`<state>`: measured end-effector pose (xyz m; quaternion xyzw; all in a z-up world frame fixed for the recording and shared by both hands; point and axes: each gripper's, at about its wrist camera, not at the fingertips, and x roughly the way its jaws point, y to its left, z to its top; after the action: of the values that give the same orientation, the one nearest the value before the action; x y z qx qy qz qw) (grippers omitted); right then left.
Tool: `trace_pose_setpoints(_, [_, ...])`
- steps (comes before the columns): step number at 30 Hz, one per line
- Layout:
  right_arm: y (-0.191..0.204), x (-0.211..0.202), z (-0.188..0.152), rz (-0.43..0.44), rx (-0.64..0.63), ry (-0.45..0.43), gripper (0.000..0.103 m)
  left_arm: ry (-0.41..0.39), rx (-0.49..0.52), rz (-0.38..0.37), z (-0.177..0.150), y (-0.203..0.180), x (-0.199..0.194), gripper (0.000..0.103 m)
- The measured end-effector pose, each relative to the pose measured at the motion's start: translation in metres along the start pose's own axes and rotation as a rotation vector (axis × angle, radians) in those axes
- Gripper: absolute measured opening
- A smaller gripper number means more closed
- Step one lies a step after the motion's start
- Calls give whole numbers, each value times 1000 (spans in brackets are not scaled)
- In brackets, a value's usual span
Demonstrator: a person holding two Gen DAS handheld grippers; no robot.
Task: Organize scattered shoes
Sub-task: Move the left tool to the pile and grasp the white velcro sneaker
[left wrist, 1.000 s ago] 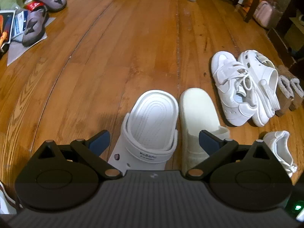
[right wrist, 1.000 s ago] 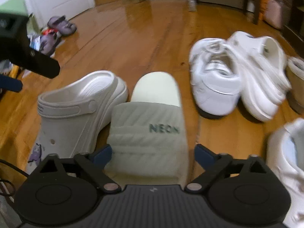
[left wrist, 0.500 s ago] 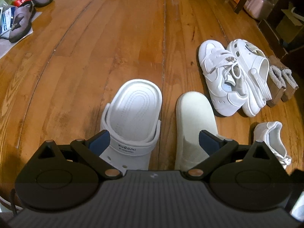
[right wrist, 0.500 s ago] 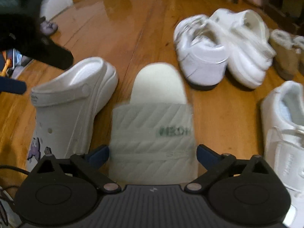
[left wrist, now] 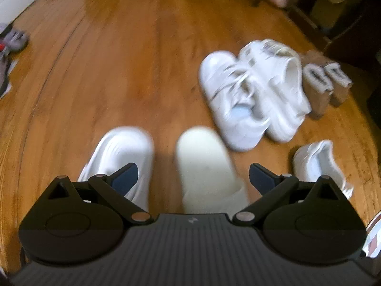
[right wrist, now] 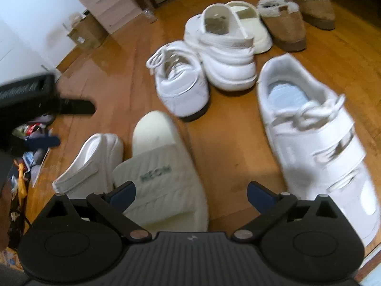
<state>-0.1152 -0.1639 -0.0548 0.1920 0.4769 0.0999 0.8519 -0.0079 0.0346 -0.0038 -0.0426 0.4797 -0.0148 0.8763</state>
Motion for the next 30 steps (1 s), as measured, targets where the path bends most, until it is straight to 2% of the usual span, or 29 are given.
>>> trace_pose_setpoints(2, [-3,-2,5,-7,-2,-21,100,0,22,43,18,-11,30,99])
trace_pose_setpoints(4, [-3,-4,7,-3,1,-33,100,41,35,60,33,-15,60,96])
trace_pose_setpoints(7, [-5,-10,11,13,12,-45,100,56,45,54,46,-17,83,90])
trace_pose_setpoints(8, [-6,-12,12,15,13,-45,100,59,57,61,49,-18,88,86])
trace_pose_setpoints(10, [-7,-14,12,16,13,-38,100,36,105,97,56,-25,104,84])
trace_pose_setpoints(13, [-9,-14,12,12,11,-19,100,60,105,66,63,-29,129,70])
trace_pose_setpoints(18, [-11,-10,12,5,25,-2,100,87,120,98,67,-38,155,74])
trace_pose_setpoints(19, [-12,-9,12,3,33,1,100,82,120,94,66,-40,155,71])
trace_pose_setpoints(21, [-15,-6,12,-2,49,6,100,73,100,29,63,-37,153,34])
trace_pose_setpoints(22, [-16,-5,12,-4,59,9,100,68,90,-4,62,-36,151,30])
trace_pose_setpoints(23, [-18,-3,12,-5,69,12,100,63,81,-33,60,-35,150,29])
trace_pose_setpoints(26, [-21,-1,12,0,95,21,100,61,43,-53,60,-31,147,28])
trace_pose_setpoints(30, [-24,2,11,3,121,31,100,98,36,-53,66,-33,157,35])
